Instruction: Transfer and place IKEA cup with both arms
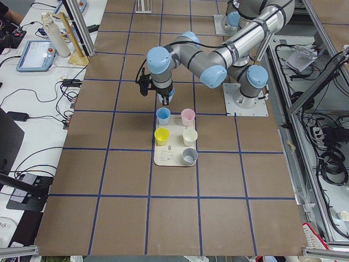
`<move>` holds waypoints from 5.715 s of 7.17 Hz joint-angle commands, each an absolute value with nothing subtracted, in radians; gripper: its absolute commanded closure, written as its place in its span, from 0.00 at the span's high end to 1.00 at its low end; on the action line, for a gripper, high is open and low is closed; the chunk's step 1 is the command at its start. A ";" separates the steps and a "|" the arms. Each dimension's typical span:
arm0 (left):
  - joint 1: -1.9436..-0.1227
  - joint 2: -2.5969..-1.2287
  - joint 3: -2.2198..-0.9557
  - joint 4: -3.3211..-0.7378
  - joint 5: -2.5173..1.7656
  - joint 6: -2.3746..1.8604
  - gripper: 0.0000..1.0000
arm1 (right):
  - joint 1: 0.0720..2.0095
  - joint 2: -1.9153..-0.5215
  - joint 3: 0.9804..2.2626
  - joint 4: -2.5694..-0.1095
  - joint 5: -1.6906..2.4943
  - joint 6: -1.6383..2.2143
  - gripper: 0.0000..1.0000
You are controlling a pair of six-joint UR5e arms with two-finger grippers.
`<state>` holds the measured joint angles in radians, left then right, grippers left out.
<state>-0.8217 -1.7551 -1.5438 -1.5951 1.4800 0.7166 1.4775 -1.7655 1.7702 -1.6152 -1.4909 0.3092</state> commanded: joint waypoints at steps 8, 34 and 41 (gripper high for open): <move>-0.678 -2.232 -1.223 -1.517 1.534 1.092 0.00 | 1.543 -1.750 1.781 -1.618 -1.592 0.190 1.00; -0.692 -2.229 -1.195 -1.540 1.627 1.098 0.93 | 1.536 -1.753 1.770 -1.620 -1.510 0.046 1.00; -1.262 -1.869 -1.263 -1.700 1.618 0.481 1.00 | 1.532 -1.755 1.770 -1.609 -1.545 0.052 1.00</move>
